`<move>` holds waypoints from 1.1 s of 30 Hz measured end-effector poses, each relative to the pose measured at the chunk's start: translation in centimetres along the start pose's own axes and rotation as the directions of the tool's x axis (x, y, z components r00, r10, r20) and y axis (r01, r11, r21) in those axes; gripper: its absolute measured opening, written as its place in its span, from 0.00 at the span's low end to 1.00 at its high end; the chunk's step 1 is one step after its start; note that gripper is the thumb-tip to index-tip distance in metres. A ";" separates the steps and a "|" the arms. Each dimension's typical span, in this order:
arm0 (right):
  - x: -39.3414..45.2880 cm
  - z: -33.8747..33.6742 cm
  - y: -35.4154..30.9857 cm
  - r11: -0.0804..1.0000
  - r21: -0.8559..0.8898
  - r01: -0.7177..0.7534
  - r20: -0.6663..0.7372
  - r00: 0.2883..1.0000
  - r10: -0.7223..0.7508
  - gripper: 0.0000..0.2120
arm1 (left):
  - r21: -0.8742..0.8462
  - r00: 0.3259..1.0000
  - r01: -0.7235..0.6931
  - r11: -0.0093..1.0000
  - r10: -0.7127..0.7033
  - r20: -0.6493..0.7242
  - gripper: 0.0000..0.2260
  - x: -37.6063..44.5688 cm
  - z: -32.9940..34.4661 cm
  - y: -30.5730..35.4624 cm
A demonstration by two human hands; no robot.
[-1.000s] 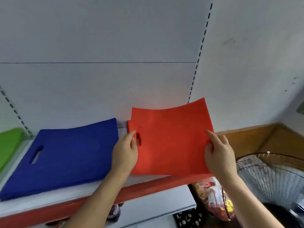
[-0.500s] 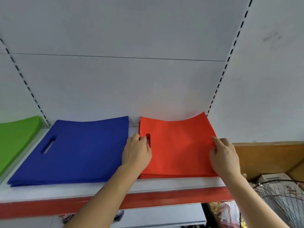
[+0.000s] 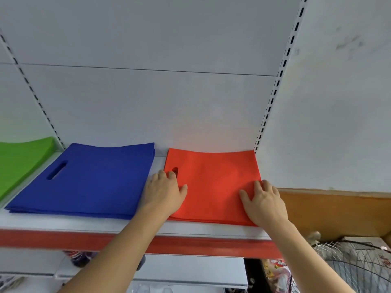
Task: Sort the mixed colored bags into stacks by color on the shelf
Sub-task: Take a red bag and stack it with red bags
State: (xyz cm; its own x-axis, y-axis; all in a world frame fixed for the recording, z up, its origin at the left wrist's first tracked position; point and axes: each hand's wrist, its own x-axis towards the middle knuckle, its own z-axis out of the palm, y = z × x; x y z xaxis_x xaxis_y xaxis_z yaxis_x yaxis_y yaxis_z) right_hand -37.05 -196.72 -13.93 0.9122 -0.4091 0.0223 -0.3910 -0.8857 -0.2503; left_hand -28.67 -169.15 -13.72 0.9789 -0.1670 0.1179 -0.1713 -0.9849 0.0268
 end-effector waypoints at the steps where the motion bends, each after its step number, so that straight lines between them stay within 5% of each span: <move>1: 0.0 -0.2 0.0 1.000 -0.014 0.006 0.002 1.000 -0.006 0.34 | -0.001 1.000 0.012 1.000 -0.012 -0.001 0.32 0.0 -0.1 0.1; 6: 0.1 -0.6 -0.9 0.992 -0.099 0.080 -0.120 0.988 -0.092 0.35 | -0.021 0.994 0.031 0.999 -0.033 -0.103 0.32 -1.4 -1.7 0.2; 13: -2.0 0.2 -7.9 0.921 -0.052 0.387 -0.193 0.901 -0.389 0.33 | -0.030 0.978 0.090 0.995 -0.094 -0.188 0.31 -5.1 -3.5 -3.7; 23: -8.2 2.0 -25.6 0.707 -0.043 0.706 -0.141 0.696 -0.704 0.40 | -0.056 0.905 0.365 0.929 -0.368 -0.213 0.37 -13.3 -5.6 -20.6; 33: -20.1 6.8 -45.1 0.435 0.047 0.899 -0.094 0.437 -0.894 0.39 | -0.054 0.718 0.662 0.748 -0.653 -0.241 0.37 -25.5 -7.8 -38.6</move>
State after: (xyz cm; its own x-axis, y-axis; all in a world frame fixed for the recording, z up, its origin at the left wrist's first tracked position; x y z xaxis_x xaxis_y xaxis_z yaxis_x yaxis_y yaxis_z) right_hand -36.92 -147.07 -9.69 0.7371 0.5928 0.3245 0.6562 -0.7427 -0.1338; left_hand -47.91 -126.47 -10.02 0.7877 0.5346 0.3062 0.5140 -0.8443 0.1518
